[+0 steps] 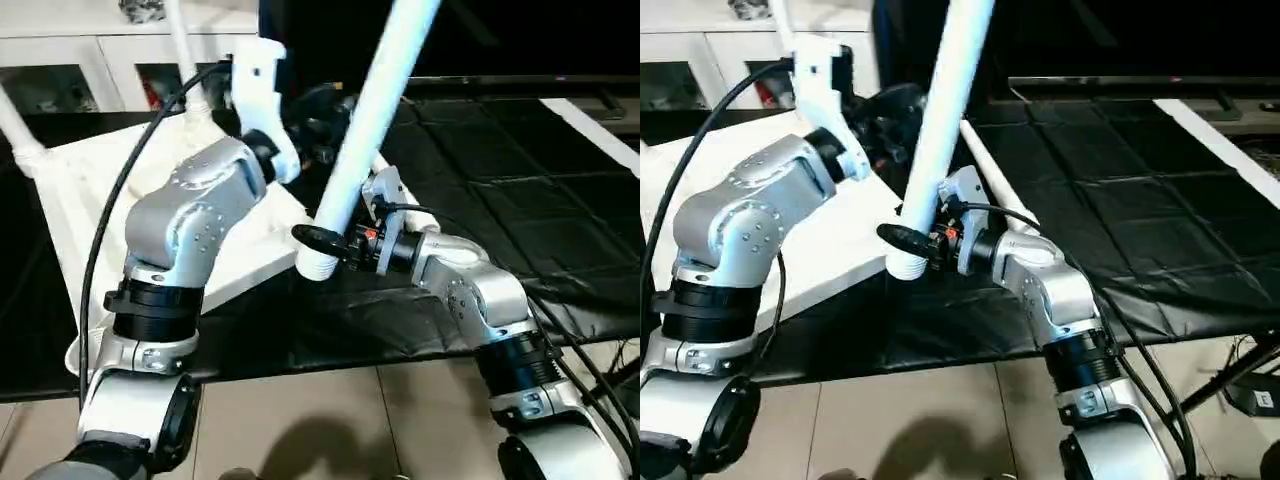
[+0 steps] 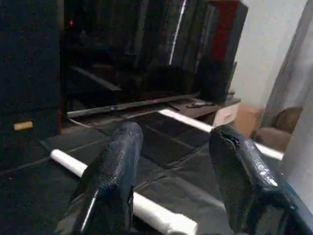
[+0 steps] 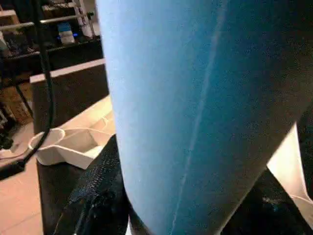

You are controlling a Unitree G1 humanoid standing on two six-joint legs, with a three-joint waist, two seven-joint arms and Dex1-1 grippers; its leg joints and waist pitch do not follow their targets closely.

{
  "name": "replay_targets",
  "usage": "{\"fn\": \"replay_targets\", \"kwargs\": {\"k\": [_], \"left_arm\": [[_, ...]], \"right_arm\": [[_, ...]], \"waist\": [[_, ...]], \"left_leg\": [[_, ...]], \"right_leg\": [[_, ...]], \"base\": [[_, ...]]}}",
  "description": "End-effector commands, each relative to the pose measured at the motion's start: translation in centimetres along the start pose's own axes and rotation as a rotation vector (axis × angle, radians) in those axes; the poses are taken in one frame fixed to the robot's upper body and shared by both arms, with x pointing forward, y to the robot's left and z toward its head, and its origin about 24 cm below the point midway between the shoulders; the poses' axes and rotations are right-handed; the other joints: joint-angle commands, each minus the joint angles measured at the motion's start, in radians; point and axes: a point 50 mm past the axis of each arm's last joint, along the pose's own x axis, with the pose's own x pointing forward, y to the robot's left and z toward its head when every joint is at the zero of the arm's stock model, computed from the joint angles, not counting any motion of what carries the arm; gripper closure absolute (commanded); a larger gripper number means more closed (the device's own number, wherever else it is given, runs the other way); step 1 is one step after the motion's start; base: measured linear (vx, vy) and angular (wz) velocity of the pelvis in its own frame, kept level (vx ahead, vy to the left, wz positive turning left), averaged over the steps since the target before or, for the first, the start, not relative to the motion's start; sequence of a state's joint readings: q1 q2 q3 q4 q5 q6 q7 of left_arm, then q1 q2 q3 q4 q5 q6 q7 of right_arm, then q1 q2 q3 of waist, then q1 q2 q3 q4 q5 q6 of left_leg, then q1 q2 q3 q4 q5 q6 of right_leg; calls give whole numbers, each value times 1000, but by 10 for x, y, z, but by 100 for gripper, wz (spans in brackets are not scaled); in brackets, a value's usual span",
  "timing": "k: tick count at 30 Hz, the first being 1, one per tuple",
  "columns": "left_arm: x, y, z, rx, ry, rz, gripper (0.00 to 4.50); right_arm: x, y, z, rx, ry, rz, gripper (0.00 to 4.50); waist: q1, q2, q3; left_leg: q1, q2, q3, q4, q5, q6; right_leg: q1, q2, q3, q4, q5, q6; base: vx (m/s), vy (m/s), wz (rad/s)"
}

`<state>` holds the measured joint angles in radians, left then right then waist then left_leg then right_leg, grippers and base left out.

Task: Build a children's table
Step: Insert table leg to table base

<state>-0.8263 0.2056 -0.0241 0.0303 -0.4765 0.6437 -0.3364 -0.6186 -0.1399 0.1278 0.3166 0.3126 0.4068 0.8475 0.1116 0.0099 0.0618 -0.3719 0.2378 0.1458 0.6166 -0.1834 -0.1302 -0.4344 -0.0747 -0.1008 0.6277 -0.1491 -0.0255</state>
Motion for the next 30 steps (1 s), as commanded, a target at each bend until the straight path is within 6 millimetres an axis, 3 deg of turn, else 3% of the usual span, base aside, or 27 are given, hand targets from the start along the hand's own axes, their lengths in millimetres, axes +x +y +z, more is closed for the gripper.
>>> {"fn": "replay_targets", "kwargs": {"k": [1,6,7,12,16,17,18,22,23,24,26,28,29,30], "left_arm": [[5,-11,5,64,-1,-59,195],[2,0,3,174,13,15,195],[-1,4,3,218,10,32,195],[-11,19,3,152,-21,117,195],[-27,35,2,68,-54,203,195],[-38,43,-2,24,-68,244,195],[-49,49,-7,20,-66,279,195],[-76,60,-28,39,12,373,195],[-92,63,-41,53,55,430,195],[-105,64,-51,72,83,467,195],[-112,64,-56,94,98,488,195],[-131,61,-70,107,117,553,195],[-138,59,-75,96,120,582,195],[-156,56,-84,75,106,662,195]], "right_arm": [[0,-1,-2,-7,12,-22,259],[0,-4,-3,-16,-6,-61,259],[1,-3,-2,-10,-26,-72,259],[0,-6,1,14,-81,-116,259],[-4,-9,5,42,-135,-168,259],[-10,-10,6,47,-157,-202,259],[-15,-11,6,45,-167,-236,259],[-30,-13,4,51,-198,-343,259],[-38,-14,1,62,-209,-437,259],[-44,-12,-1,60,-219,-491,259],[-47,-10,-3,63,-222,-508,259],[-53,-4,-6,95,-232,-533,259],[-55,-1,-7,101,-236,-537,259],[-57,4,-8,11,-201,-545,259]], "waist": [[-1,2,-84],[-2,0,-85],[-1,4,-85],[-2,9,-87],[-5,11,-84],[-3,15,-84],[-2,11,-84],[-6,12,-85],[-8,8,-82],[-11,3,-81],[-12,8,-78],[-17,-3,-74],[-17,0,-74],[-24,-6,-71]], "left_leg": [[-2,-26,21,-64,-165,9],[-3,-24,20,-65,-150,8],[-3,-23,20,-65,-151,7],[-3,-23,20,-65,-150,-3],[-2,-25,21,-65,-174,-6],[1,-25,20,-66,-181,-6],[0,-21,18,-69,-173,-8],[5,-22,20,-70,-181,-4],[5,-22,22,-71,-189,-3],[4,-18,21,-75,-186,-5],[10,-23,23,-75,-217,-1],[8,-24,23,-78,-241,4],[7,-24,21,-78,-245,4],[5,-23,20,-79,-267,4]], "right_leg": [[77,-42,35,-90,-356,-85],[78,-42,37,-85,-316,-95],[77,-43,38,-85,-307,-99],[79,-43,40,-75,-254,-130],[78,-42,39,-81,-285,-125],[77,-42,38,-82,-294,-123],[79,-44,40,-78,-280,-124],[73,-39,40,-80,-282,-112],[72,-39,40,-82,-294,-109],[71,-40,41,-84,-313,-93],[65,-37,40,-92,-370,-71],[63,-36,38,-101,-427,-45],[64,-38,37,-102,-440,-38],[63,-39,34,-109,-486,-16]], "base": [[0,0,0],[0,0,0],[0,0,0],[0,0,0],[0,0,0],[0,0,0],[0,0,0],[0,0,0],[0,0,0],[0,0,0],[0,0,0],[0,0,0],[0,0,0],[0,0,0]]}}
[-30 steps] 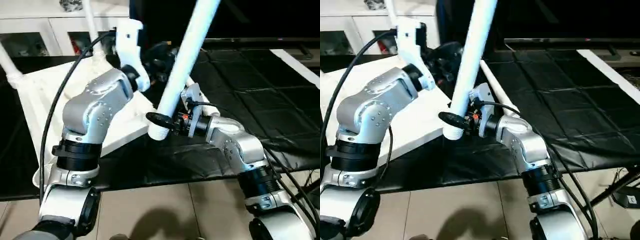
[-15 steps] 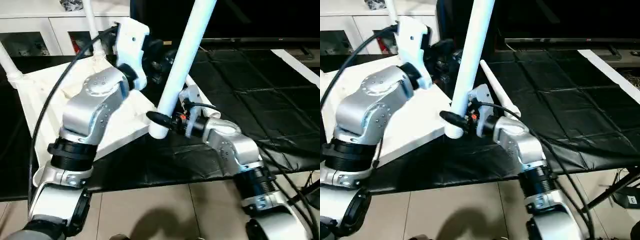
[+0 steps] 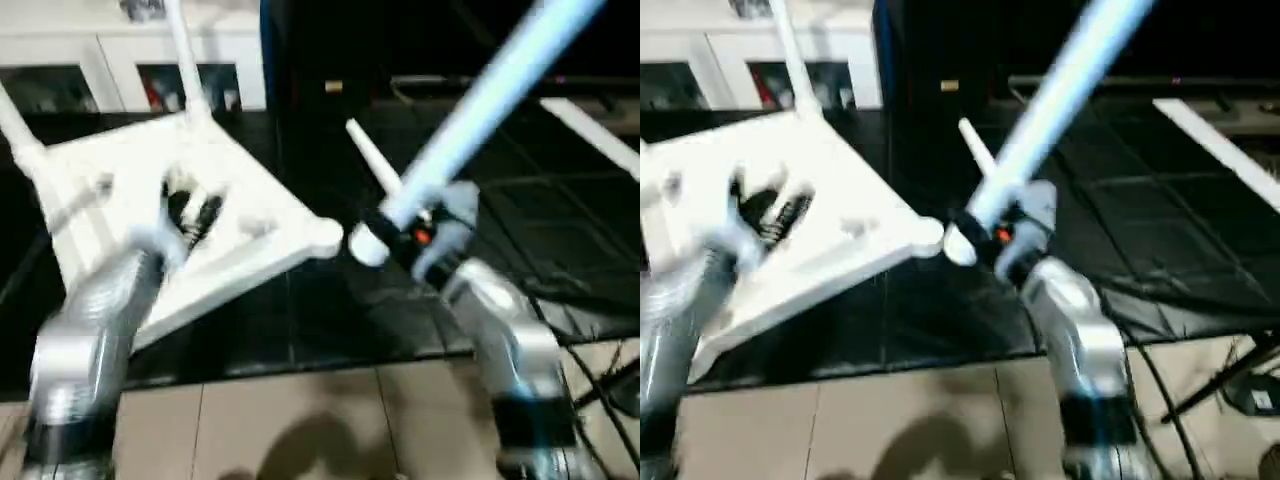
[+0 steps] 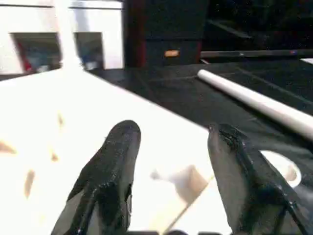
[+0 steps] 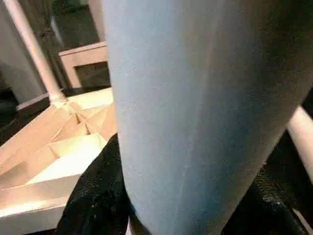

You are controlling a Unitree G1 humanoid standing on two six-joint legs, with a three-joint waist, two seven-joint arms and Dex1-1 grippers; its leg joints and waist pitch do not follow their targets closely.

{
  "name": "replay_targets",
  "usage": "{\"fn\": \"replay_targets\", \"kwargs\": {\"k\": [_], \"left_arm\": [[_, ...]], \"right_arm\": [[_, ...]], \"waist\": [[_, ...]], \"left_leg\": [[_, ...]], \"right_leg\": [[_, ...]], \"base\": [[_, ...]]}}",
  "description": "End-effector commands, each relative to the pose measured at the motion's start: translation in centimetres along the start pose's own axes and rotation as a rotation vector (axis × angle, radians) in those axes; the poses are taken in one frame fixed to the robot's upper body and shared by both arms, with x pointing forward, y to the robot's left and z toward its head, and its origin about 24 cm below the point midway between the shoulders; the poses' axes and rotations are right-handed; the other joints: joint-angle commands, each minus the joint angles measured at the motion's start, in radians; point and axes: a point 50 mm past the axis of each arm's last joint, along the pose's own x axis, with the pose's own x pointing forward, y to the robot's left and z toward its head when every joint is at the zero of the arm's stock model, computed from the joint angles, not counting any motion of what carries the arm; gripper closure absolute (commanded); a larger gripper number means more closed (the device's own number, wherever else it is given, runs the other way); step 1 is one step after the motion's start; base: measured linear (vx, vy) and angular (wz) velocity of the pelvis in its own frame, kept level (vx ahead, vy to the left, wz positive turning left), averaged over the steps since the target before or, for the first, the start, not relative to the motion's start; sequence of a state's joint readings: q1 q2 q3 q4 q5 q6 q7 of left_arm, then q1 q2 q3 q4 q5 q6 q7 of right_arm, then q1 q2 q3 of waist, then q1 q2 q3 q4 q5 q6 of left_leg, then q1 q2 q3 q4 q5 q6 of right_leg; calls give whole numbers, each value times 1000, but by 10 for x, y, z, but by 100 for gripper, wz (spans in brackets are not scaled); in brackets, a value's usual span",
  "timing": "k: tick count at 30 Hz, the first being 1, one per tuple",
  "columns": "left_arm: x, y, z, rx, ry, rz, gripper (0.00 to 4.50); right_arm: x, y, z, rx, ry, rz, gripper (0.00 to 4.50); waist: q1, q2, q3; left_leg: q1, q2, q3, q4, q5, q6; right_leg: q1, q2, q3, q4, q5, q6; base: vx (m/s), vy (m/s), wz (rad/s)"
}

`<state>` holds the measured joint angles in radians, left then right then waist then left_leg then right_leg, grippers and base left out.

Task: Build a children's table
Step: Insert table leg to table base

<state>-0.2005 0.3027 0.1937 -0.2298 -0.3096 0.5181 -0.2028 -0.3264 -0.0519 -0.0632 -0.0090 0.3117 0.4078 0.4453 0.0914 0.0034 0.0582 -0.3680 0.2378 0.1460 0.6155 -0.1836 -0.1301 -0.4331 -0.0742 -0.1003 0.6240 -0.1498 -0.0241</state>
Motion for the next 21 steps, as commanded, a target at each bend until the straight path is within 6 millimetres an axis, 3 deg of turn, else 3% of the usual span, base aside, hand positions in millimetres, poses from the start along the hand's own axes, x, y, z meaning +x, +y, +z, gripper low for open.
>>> {"fn": "replay_targets", "kwargs": {"k": [1,3,5,6,9,11,12,13,14,15,16,17,18,19,20,21], "left_arm": [[-11,6,1,-1,-43,73,195],[-23,8,-7,-25,-43,129,195],[-30,7,-11,-43,-39,153,195],[-34,6,-14,-59,-39,165,195],[-38,5,-16,-62,-36,180,195],[-39,3,-17,-47,-39,181,195],[-38,2,-17,-47,-41,180,195],[-37,1,-16,-50,-44,179,195],[-36,-1,-16,-39,-49,168,195],[-34,-3,-15,-26,-51,162,195],[-34,-3,-15,-24,-52,162,195],[-34,-4,-14,-12,-55,160,195],[-33,-6,-13,0,-57,155,195],[-33,-6,-13,-12,-62,151,195],[-33,-6,-13,-12,-62,151,195],[-33,-7,-13,-30,-65,150,195]], "right_arm": [[-3,3,8,-85,-18,-2,259],[-6,4,11,-178,-44,-13,259],[-9,6,14,-155,-61,10,259],[-12,6,17,-120,-89,-6,259],[-17,-2,13,-67,-41,-78,259],[-21,-9,6,-28,-21,-145,259],[-22,-11,4,-34,-18,-166,259],[-23,-12,2,-50,-4,-182,259],[-22,-11,1,-60,2,-165,259],[-22,-10,1,-69,2,-151,259],[-22,-9,1,-72,2,-150,259],[-21,-9,1,-86,3,-144,259],[-20,-8,3,-135,-25,-141,259],[-19,-7,1,-129,-9,-127,259],[-19,-7,1,-129,-9,-127,259],[-19,-5,-1,-104,17,-101,259]], "waist": [[-7,-4,-65],[-13,-6,-65],[-18,-10,-61],[-24,-12,-61],[-30,-9,-57],[-41,0,-50],[-52,6,-49],[-53,8,-48],[-59,8,-47],[-63,14,-40],[-63,14,-40],[-65,16,-35],[-59,8,-31],[-68,-6,-27],[-79,-7,-18],[-98,9,-24]], "left_leg": [[-1,-23,21,-78,-272,3],[2,-28,21,-74,-293,8],[4,-34,24,-70,-317,13],[4,-34,20,-72,-334,17],[12,-33,16,-75,-360,23],[31,-30,12,-77,-431,25],[31,-22,2,-88,-479,26],[32,-17,-1,-94,-495,26],[31,-7,-8,-106,-528,28],[34,10,-18,-125,-605,30],[34,10,-18,-125,-605,30],[14,36,-34,-157,-697,24],[35,21,-21,-147,-717,8],[54,-1,-13,-124,-696,5],[91,-40,-2,-69,-624,6],[81,-34,-5,-58,-609,20]], "right_leg": [[60,-39,33,-111,-500,-10],[53,-37,28,-120,-559,26],[47,-32,22,-132,-606,52],[50,-31,14,-139,-625,73],[44,-23,6,-149,-618,82],[39,-22,-9,-169,-640,75],[60,-26,-27,-178,-622,73],[67,-27,-31,-180,-611,72],[83,-28,-34,-178,-578,69],[94,-28,-38,-167,-545,53],[94,-28,-38,-167,-545,53],[121,-37,-13,-104,-449,19],[98,-42,-6,-124,-531,16],[75,-41,-18,-160,-631,36],[39,-45,-70,-236,-814,89],[70,-32,-128,-250,-805,139]], "base": [[0,0,0],[0,0,0],[0,0,0],[0,0,0],[0,0,0],[0,0,0],[0,0,0],[0,0,0],[0,0,0],[0,0,0],[0,0,0],[-51,-7,-7],[0,0,0],[0,0,0],[0,0,0],[0,0,0]]}}
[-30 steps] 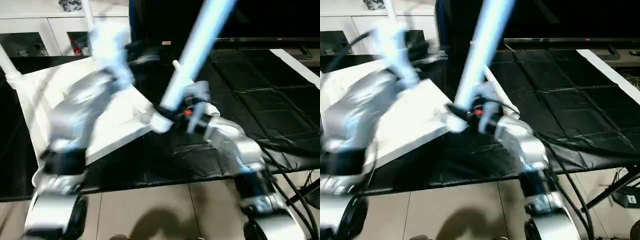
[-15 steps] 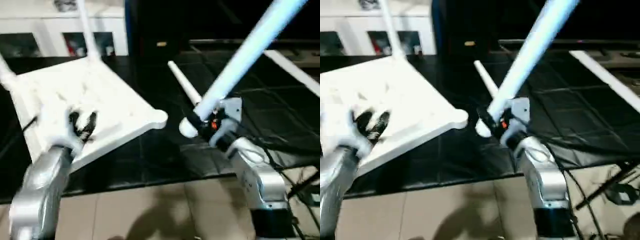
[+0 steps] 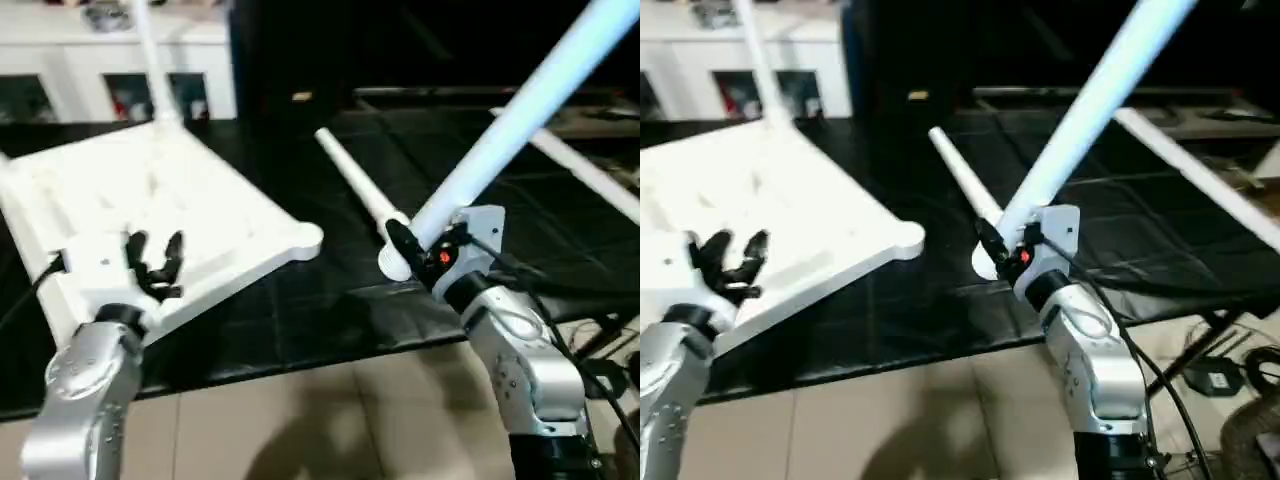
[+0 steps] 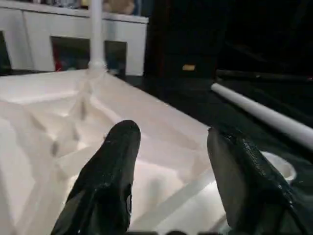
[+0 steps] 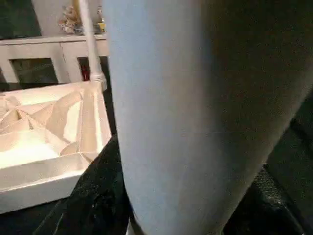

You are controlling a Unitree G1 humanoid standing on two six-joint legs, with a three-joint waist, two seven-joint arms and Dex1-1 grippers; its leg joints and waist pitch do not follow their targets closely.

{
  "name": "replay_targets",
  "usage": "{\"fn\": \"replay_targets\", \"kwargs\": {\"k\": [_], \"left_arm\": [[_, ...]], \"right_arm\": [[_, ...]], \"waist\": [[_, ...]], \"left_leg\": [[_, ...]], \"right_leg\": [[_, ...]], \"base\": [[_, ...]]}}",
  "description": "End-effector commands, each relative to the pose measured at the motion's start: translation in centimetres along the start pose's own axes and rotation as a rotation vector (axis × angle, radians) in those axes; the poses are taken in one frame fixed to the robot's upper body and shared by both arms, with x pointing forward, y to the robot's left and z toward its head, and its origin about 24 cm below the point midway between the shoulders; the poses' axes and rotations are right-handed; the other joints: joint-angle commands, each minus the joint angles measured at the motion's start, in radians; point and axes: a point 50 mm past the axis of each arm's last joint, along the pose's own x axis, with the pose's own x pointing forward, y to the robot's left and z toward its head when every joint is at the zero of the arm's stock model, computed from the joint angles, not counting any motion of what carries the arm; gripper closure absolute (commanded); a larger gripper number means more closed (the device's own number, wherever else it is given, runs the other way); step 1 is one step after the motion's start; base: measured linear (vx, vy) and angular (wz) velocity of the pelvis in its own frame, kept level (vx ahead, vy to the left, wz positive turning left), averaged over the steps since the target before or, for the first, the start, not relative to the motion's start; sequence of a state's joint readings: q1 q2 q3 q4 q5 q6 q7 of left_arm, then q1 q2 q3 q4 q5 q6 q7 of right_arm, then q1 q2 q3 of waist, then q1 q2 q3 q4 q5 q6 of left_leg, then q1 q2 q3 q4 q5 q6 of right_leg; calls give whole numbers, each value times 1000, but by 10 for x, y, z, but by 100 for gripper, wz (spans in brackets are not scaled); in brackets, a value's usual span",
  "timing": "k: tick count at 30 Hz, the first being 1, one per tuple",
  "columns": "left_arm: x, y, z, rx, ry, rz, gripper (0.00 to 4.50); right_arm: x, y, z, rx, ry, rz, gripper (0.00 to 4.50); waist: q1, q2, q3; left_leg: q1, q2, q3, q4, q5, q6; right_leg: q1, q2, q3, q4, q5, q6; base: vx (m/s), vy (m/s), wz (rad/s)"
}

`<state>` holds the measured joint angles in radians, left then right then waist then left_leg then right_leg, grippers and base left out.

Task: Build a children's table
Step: Insert table leg to table base

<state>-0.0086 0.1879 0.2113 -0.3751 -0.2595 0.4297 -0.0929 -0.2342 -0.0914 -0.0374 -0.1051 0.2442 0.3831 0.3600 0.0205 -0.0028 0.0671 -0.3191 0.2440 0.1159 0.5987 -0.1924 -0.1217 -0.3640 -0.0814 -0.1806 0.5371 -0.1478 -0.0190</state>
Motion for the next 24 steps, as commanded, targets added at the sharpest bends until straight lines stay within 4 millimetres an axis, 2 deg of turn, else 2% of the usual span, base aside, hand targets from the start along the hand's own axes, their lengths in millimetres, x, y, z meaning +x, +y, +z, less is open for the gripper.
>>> {"fn": "replay_targets", "kwargs": {"k": [1,2,3,4,5,6,7,8,9,10,11,12,14,15,17,18,19,20,21,22,23,24], "left_arm": [[0,-3,5,6,-22,-8,195],[0,-4,6,16,-19,-14,195],[0,-4,6,16,-19,-14,195],[-1,-4,6,22,-24,-20,195],[-1,-4,6,22,-24,-20,195],[-1,-4,5,28,-20,-19,195],[-2,-3,5,31,-17,-17,195],[-2,-3,4,36,-11,-14,195],[-3,-3,4,42,-11,-15,195],[-3,-3,5,45,-11,-14,195],[-4,-4,5,46,-11,-12,195],[-4,-3,5,51,-9,-3,195],[-4,-2,5,50,-9,8,195],[-5,0,6,49,-13,19,195],[-5,2,6,47,-15,26,195],[-5,4,7,48,-18,36,195],[-5,4,7,48,-18,36,195],[-5,4,6,47,-14,34,195],[-5,4,6,47,-14,34,195],[-5,4,6,46,-11,32,195],[-5,4,6,46,-11,32,195],[-5,4,6,47,-10,33,195]], "right_arm": [[0,3,0,21,19,32,259],[-1,7,-2,61,22,51,259],[-1,7,-2,61,22,51,259],[-1,6,-5,63,40,27,259],[-1,6,-5,63,40,27,259],[-1,5,-5,68,43,21,259],[0,4,-5,77,38,24,259],[0,4,-5,78,37,29,259],[1,4,-5,79,37,34,259],[1,5,-6,86,40,47,259],[1,6,-6,90,41,53,259],[2,7,-7,105,45,65,259],[1,10,-9,105,60,86,259],[1,13,-10,82,76,103,259],[1,14,-11,56,85,113,259],[2,15,-11,41,89,119,259],[2,15,-11,41,88,119,259],[2,15,-10,41,86,119,259],[2,15,-10,41,86,119,259],[2,15,-10,32,84,122,259],[2,15,-10,32,84,122,259],[2,15,-9,48,79,127,259]], "waist": [[-27,15,-33],[49,29,-48],[20,-18,-42],[27,-45,-39],[43,-36,-45],[55,-45,-74],[64,-38,-73],[62,-37,-80],[60,-34,-74],[60,-34,-71],[57,-28,-67],[57,-25,-68],[57,-25,-71],[57,-25,-71],[60,-26,-68],[72,-21,-56],[72,-12,-59],[59,-19,-61],[63,-9,-59],[61,-3,-50],[60,-1,-51],[60,1,-52]], "left_leg": [[32,-40,25,-41,-600,12],[-88,63,-18,-168,-764,15],[-5,12,10,-129,-713,28],[3,-39,12,-75,-599,-15],[-8,-64,29,-12,-357,-20],[-65,-51,18,-45,-204,-27],[-62,-44,20,-58,-179,-37],[-52,-39,23,-60,-136,-45],[-59,-36,25,-70,-137,-47],[-59,-36,26,-74,-167,-47],[-56,-36,25,-77,-241,-50],[-52,-34,22,-80,-275,-48],[-47,-28,22,-83,-286,-42],[-48,-27,22,-84,-281,-41],[-29,-26,25,-88,-379,-39],[-88,-46,-10,-114,-440,14],[-69,-48,-13,-109,-487,26],[-76,-59,-23,-95,-479,54],[-73,-62,-21,-93,-473,61],[-67,-63,-22,-88,-484,78],[-77,-64,-24,-84,-465,89],[-84,-65,-25,-85,-437,99]], "right_leg": [[1,-25,-48,-164,-807,134],[112,-39,80,131,-255,12],[32,-42,131,82,-378,14],[1,-68,122,-19,-712,63],[-28,-104,136,-69,-972,104],[27,-91,134,-29,-835,114],[17,-75,131,-24,-733,100],[5,-47,128,-3,-510,60],[8,-34,126,8,-400,18],[8,-32,126,7,-403,6],[4,-30,127,5,-430,-10],[5,-30,128,3,-434,-18],[5,-27,131,4,-381,-40],[7,-26,132,5,-361,-46],[10,-26,131,-2,-437,-43],[60,-52,83,-8,-538,-15],[58,-57,73,-24,-596,0],[78,-71,57,-38,-662,3],[85,-73,48,-49,-695,-5],[93,-77,30,-63,-743,-26],[116,-77,19,-68,-741,-46],[133,-74,15,-70,-713,-60]], "base": [[0,0,0],[177,31,-17],[222,-35,-11],[222,-35,-11],[7,-77,-14],[32,-32,-19],[32,-32,-19],[58,-33,-4],[0,0,0],[0,0,0],[0,0,0],[0,0,0],[0,0,0],[0,0,0],[0,0,0],[0,0,0],[0,0,0],[32,1,38],[64,-5,51],[64,-5,51],[79,-3,55],[102,8,53]]}}
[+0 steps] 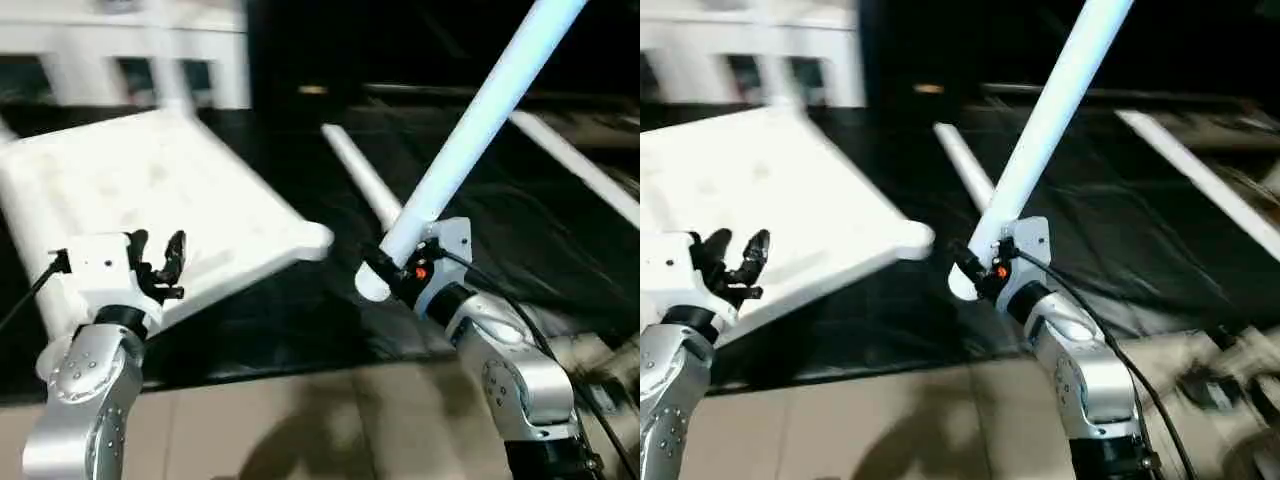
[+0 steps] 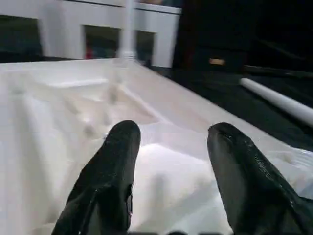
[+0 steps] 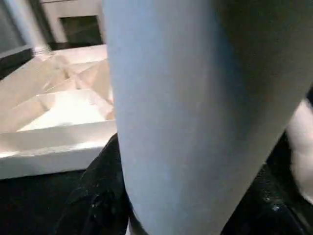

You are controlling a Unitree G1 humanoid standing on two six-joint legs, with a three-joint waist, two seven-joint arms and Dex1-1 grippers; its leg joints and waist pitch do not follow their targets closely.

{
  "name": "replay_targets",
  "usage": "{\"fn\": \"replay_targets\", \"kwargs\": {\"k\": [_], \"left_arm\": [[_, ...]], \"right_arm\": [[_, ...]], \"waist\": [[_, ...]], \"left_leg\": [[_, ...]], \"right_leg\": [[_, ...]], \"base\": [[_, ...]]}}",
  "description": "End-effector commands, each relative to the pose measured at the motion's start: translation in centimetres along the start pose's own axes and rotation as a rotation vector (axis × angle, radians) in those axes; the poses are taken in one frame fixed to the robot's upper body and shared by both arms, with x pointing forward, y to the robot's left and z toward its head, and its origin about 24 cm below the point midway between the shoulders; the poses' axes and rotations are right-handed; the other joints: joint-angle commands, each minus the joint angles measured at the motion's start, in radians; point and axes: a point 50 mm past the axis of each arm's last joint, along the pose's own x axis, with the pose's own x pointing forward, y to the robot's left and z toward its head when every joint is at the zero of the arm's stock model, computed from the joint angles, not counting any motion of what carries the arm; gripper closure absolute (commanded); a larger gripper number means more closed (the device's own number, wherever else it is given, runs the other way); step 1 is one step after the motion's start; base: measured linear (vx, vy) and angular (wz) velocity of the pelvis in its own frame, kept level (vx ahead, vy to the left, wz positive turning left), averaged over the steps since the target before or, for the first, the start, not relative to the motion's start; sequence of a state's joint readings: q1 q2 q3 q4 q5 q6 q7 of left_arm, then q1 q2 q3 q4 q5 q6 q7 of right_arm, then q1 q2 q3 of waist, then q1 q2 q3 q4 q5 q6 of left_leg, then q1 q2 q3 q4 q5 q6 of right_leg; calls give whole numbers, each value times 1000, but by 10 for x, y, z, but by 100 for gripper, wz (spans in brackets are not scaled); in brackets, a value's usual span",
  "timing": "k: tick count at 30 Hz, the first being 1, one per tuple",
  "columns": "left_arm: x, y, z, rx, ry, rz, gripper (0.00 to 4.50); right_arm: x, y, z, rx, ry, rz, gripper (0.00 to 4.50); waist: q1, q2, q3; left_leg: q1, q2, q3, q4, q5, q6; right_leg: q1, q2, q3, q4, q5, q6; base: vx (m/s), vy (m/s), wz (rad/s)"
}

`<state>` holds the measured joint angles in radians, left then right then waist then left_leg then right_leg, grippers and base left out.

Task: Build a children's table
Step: Insert table leg to table base

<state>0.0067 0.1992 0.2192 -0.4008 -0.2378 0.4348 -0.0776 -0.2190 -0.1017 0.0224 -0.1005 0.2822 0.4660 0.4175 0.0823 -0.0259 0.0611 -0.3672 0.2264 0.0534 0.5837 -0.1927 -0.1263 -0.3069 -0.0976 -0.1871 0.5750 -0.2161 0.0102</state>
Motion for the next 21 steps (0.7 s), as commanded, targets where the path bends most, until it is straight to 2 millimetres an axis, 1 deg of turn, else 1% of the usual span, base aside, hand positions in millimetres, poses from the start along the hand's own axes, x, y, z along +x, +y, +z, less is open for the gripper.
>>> {"fn": "replay_targets", "kwargs": {"k": [1,2,3,4,5,6,7,8,9,10,11,12,14,15,16,17,18,19,20,21], "left_arm": [[0,0,3,10,-3,3,195],[0,0,3,10,-3,4,195],[0,0,3,9,-2,5,195],[0,0,3,8,-2,6,195],[0,0,3,8,-2,6,195],[0,0,3,6,-1,8,195],[0,0,3,3,0,9,195],[0,0,3,3,0,9,195],[0,0,3,5,1,9,195],[0,0,3,6,1,8,195],[0,0,3,6,1,9,195],[0,0,3,6,1,9,195],[0,0,3,5,1,10,195],[0,0,3,6,2,11,195],[0,0,3,6,3,11,195],[0,1,3,7,3,11,195],[0,0,2,8,4,9,195],[0,0,3,12,5,6,195],[0,0,3,14,4,5,195],[1,0,3,14,3,6,195]], "right_arm": [[0,0,8,24,-41,8,259],[-1,0,8,35,-48,8,259],[-1,1,9,41,-57,15,259],[-2,0,9,42,-52,13,259],[-2,0,9,42,-51,13,259],[-2,0,8,42,-50,12,259],[-2,0,8,41,-51,14,259],[-2,0,8,41,-52,15,259],[-3,0,9,38,-58,23,259],[-3,0,9,37,-61,27,259],[-4,0,10,32,-69,25,259],[-4,0,10,28,-77,23,259],[-5,-1,9,28,-70,15,259],[-5,-1,8,27,-66,14,259],[-5,-1,8,25,-67,14,259],[-5,-1,8,24,-68,13,259],[-5,-1,8,24,-68,14,259],[-6,-1,8,22,-65,15,259],[-6,-1,7,19,-62,15,259],[-6,-1,6,17,-57,16,259]], "waist": [[-17,37,-54],[-12,35,-44],[-15,37,-46],[-13,35,-51],[-15,31,-56],[-12,30,-67],[-10,32,-75],[-10,31,-89],[-12,27,-95],[-15,24,-94],[-16,19,-97],[-17,15,-98],[-14,16,-99],[-15,23,-99],[-24,27,-106],[-32,27,-104],[-34,21,-99],[-31,15,-95],[-23,7,-91],[8,-2,-78]], "left_leg": [[56,-12,56,-68,-454,68],[84,8,51,-83,-525,38],[90,16,48,-93,-532,36],[96,21,53,-104,-517,48],[87,13,64,-105,-448,69],[72,-2,81,-99,-324,94],[63,-8,85,-93,-248,107],[58,-24,92,-79,-104,138],[62,-36,93,-67,-6,176],[61,-40,92,-64,25,196],[51,-50,95,-54,70,228],[43,-57,98,-49,78,244],[39,-60,99,-44,91,251],[58,-59,90,-43,130,267],[104,-43,68,-41,200,313],[119,-34,51,-40,246,356],[136,-26,39,-30,301,437],[129,-32,42,-25,310,458],[106,-49,55,-17,304,459],[21,-100,95,6,168,378]], "right_leg": [[15,-30,53,-103,-598,-113],[1,-9,62,-86,-505,-163],[1,-2,67,-71,-423,-180],[9,4,79,-53,-315,-209],[25,4,92,-45,-229,-227],[52,1,100,-45,-145,-232],[66,1,100,-44,-103,-225],[82,6,101,-40,-9,-211],[83,16,99,-34,62,-196],[84,20,99,-30,83,-191],[97,22,102,-30,112,-179],[105,24,109,-30,130,-173],[113,27,115,-29,144,-165],[107,44,116,-19,186,-148],[80,56,107,4,205,-139],[62,58,101,17,194,-129],[43,48,104,20,148,-117],[49,42,110,17,139,-120],[69,39,121,7,144,-121],[137,34,171,-31,158,-132]], "base": [[102,8,53],[106,13,38],[120,16,10],[120,16,10],[148,23,-2],[141,48,-8],[141,48,-8],[128,47,-6],[131,11,2],[131,11,2],[132,-5,5],[112,-11,6],[109,-13,7],[108,-12,12],[108,-12,12],[113,-17,12],[105,-31,8],[105,-31,8],[80,-26,9],[56,-9,15]]}}
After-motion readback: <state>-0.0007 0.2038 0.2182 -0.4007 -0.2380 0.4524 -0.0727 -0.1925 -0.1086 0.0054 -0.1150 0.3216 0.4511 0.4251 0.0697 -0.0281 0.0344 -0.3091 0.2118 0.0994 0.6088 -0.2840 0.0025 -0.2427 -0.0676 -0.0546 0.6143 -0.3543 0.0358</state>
